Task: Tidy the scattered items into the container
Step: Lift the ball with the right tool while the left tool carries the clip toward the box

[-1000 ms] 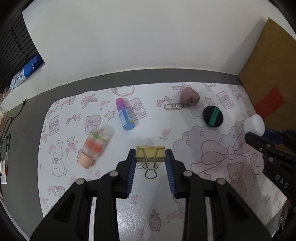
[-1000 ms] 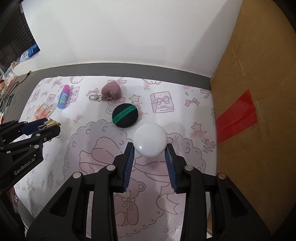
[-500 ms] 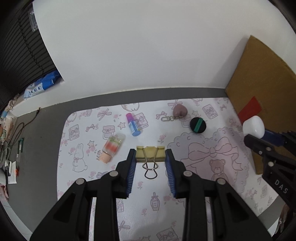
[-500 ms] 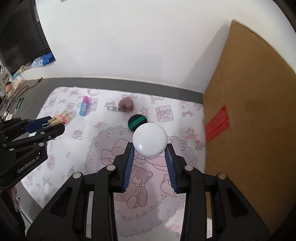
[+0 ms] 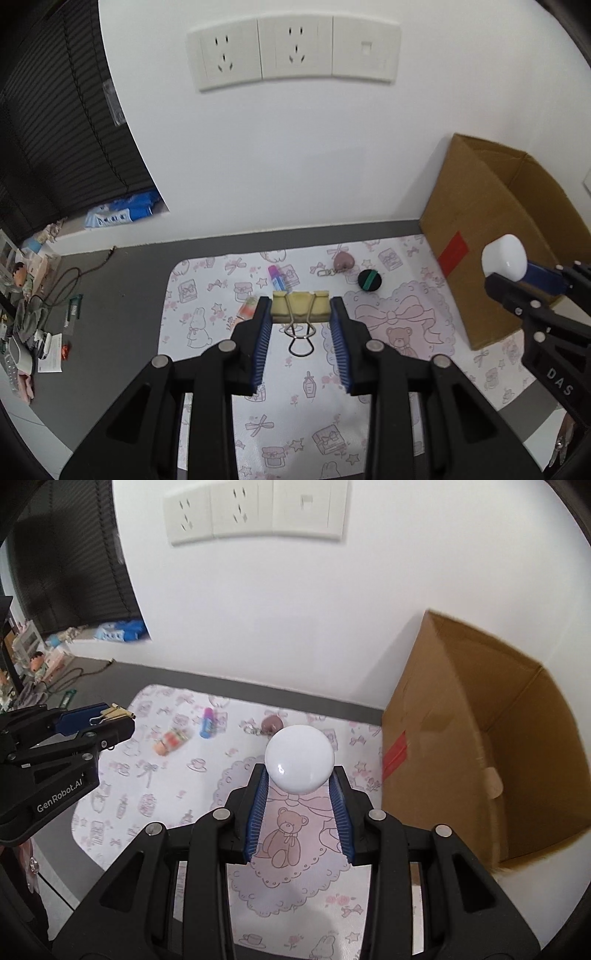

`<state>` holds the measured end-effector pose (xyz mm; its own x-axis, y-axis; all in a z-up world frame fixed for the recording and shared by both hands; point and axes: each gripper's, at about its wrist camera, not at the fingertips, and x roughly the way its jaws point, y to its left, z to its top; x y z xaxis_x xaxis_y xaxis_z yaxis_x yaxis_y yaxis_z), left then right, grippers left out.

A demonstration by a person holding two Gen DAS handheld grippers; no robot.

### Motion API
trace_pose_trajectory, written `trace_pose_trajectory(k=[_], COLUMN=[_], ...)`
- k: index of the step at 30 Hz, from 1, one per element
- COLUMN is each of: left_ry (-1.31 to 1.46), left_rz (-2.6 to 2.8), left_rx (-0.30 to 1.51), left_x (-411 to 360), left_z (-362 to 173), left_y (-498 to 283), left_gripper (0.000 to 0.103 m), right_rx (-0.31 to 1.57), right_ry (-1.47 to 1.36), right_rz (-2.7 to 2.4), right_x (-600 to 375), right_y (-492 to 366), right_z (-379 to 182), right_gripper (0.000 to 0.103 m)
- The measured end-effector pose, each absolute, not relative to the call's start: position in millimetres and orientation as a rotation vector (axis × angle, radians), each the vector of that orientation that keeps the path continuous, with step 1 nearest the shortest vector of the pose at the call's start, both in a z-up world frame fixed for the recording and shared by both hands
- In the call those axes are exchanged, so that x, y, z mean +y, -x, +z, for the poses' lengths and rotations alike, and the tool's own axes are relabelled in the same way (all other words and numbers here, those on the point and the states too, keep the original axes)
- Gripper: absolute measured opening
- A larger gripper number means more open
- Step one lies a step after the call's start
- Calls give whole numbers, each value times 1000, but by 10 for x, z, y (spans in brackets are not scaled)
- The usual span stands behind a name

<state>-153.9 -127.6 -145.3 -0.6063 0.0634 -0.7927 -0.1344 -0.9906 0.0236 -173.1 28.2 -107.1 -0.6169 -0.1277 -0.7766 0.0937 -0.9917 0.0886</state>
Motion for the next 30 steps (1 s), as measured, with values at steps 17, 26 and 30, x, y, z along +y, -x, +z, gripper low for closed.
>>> trace_pose_trajectory(k=[17,26,30], left_ry=[1115,1070,1075], left_rz=[2824,2829,2822], left_rx=[142,139,143], left_x=[-1257,-1283,-1320], left_z=[-571,-459,-466], left_y=[1030,868,838], left_gripper=[31,31,31], right_rx=[-58,-39,-31], right_ry=[-1095,-1042,-1059], right_rz=[-2837,-2870,-2867], right_x=[375,332,314], right_y=[1244,1016,995], right_z=[-151,45,29], right_gripper=[35,35,35])
